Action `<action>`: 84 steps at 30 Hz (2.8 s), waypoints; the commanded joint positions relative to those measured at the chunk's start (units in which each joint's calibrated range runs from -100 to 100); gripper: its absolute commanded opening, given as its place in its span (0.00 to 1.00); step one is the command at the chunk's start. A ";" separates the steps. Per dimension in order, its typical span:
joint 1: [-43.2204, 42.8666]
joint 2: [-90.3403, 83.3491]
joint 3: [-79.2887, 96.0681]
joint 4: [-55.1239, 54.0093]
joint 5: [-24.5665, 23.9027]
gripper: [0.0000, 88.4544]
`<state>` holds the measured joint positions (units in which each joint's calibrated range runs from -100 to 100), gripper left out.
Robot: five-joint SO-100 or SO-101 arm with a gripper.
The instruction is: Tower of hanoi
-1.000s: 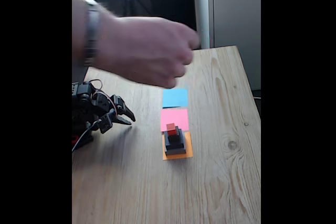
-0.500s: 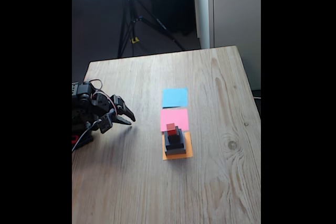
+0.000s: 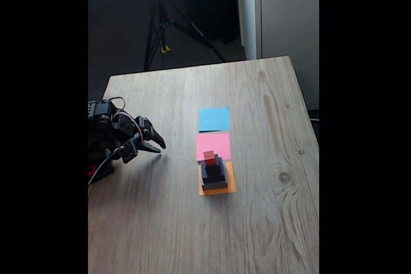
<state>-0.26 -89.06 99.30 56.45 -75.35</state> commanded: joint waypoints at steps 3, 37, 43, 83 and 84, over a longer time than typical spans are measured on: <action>-0.54 0.26 0.33 -0.96 1.43 0.04; -0.54 0.26 0.33 -0.96 1.43 0.04; -0.54 0.26 0.33 -0.96 1.43 0.04; -1.20 0.26 0.60 -1.45 3.78 0.04; -1.12 0.26 0.60 -1.45 3.44 0.04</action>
<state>-1.50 -89.06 99.48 55.96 -72.74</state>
